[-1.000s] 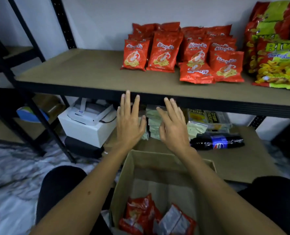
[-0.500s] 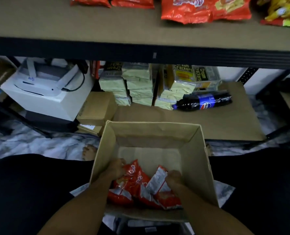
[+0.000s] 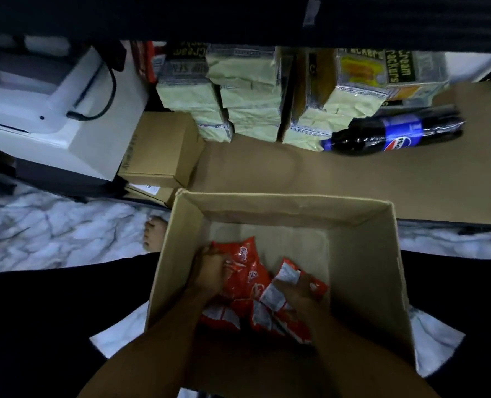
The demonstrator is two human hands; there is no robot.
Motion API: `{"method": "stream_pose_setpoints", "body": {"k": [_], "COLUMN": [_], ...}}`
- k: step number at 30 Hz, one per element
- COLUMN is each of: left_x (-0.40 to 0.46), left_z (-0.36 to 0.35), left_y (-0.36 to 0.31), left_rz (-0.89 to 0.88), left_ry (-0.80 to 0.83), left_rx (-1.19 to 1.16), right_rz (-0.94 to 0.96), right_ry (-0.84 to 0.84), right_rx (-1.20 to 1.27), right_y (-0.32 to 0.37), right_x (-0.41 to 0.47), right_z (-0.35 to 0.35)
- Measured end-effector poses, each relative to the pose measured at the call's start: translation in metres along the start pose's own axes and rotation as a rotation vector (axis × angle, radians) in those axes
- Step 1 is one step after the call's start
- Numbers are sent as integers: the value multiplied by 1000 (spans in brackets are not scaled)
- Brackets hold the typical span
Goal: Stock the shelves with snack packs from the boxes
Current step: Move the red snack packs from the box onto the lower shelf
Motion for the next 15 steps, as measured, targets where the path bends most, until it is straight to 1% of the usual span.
{"method": "stream_pose_setpoints", "body": {"k": [2,4,5,6,7,10,12,13,15], "left_x": [7,17,22,27,30,24,10,4,-5], "left_z": [1,20,32,41,47,43,29,21,3], "left_y": [14,17,16,19,24,37,40,45,58], "left_rz": [55,43,39,51,99,361,486,508,518], "left_ry": [1,-99,-142,-188,-210,-195,-140,-133,-88], "left_rx": [107,77,24,-50,-134,-441,-596,-647,-612], "right_rz": [44,101,120,165,183,252,239,199,12], "right_ry": [-3,-70,-112,-130,-127,-124,-60,11,213], "right_rx": [-51,-105,-90,-29,65,305,434,494,603], "right_y": [-4,-2,8,21,28,47,52,54,54], "right_x": [18,38,33,26,26,14,14,13,-2], "right_z": [-13,-21,-20,-19,-20,-19,-17,-18,-25]}}
Point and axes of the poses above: each hand's wrist, its own x-axis towards the middle knuckle, its own z-axis out of the back of the hand, y = z × x, the point moved 8 cm from there along x, towards the middle knuckle, and after that the axes turned 3 degrees about y, right-handed, at the moved point
